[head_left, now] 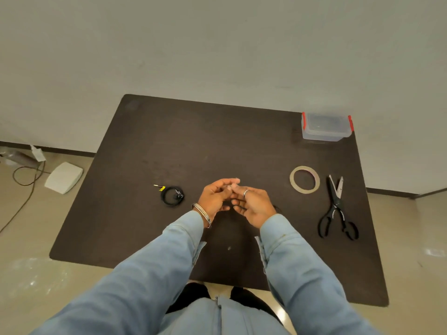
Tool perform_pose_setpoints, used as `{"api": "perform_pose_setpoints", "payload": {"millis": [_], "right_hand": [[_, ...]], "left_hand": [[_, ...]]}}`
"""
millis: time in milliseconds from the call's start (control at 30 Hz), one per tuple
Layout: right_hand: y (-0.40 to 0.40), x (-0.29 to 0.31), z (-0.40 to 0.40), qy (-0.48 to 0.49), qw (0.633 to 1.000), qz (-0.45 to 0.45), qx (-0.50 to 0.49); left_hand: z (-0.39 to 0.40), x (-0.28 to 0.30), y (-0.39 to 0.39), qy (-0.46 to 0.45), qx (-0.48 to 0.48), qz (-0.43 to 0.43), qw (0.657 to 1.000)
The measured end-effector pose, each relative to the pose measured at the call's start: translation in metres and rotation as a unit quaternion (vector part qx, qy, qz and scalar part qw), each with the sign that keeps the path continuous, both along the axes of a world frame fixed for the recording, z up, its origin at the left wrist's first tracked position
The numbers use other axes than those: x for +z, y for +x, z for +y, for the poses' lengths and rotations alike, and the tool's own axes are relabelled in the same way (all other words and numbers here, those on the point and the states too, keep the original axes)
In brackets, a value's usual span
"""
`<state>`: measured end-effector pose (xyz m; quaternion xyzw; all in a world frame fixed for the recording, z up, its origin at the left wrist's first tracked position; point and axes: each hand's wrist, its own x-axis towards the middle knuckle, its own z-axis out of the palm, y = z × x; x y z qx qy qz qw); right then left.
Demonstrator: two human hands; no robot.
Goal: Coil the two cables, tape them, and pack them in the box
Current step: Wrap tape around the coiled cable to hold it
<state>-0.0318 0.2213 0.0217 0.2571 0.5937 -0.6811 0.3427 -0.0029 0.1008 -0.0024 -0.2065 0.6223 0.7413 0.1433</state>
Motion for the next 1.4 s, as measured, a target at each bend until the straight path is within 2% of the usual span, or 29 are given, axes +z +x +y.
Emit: {"api": "perform_pose_setpoints", "payload": {"millis": [200, 433, 567, 667, 733, 900, 967, 1067, 1133, 1267, 1400], "right_hand": [[0.005, -0.011, -0.021, 0.026, 0.996, -0.034, -0.081], [0.009, -0.019, -0.016, -0.004, 0.984, -0.097, -0.148], [0.003, -0.019, 0.006, 0.035, 0.977, -0.058, -0.202], [-0.005, -0.028, 0.050, 0.172, 0.954, 0.033, -0.244], [-0.006, -0.034, 0.080, 0.262, 0.938, 0.030, -0.226], [-0.005, -0.045, 0.099, 0.247, 0.952, -0.110, -0.145], [-0.004, -0.045, 0.095, 0.218, 0.957, -0.128, -0.139], [-0.006, -0.040, 0.090, 0.169, 0.967, -0.117, -0.148], [-0.010, -0.038, 0.086, 0.147, 0.975, -0.075, -0.148], [-0.022, -0.042, 0.075, 0.113, 0.989, -0.006, -0.099], [-0.036, -0.044, 0.063, 0.090, 0.996, -0.009, -0.013]], "left_hand": [[-0.026, -0.007, -0.002, -0.005, -0.014, -0.001, 1.000], [-0.025, -0.016, -0.007, -0.003, -0.041, -0.020, 0.999], [-0.014, -0.018, -0.016, -0.008, -0.047, -0.039, 0.998], [-0.006, -0.028, -0.025, -0.108, -0.025, -0.059, 0.992], [-0.001, -0.038, -0.030, -0.192, -0.015, -0.077, 0.978], [0.027, -0.050, -0.042, -0.326, -0.119, -0.050, 0.937], [0.039, -0.051, -0.046, -0.401, -0.168, -0.035, 0.900], [0.052, -0.049, -0.051, -0.533, -0.241, -0.030, 0.811], [0.056, -0.049, -0.053, -0.559, -0.247, -0.040, 0.791], [0.057, -0.051, -0.056, -0.537, -0.215, -0.068, 0.813], [0.058, -0.056, -0.056, -0.446, -0.180, -0.103, 0.871]]}}
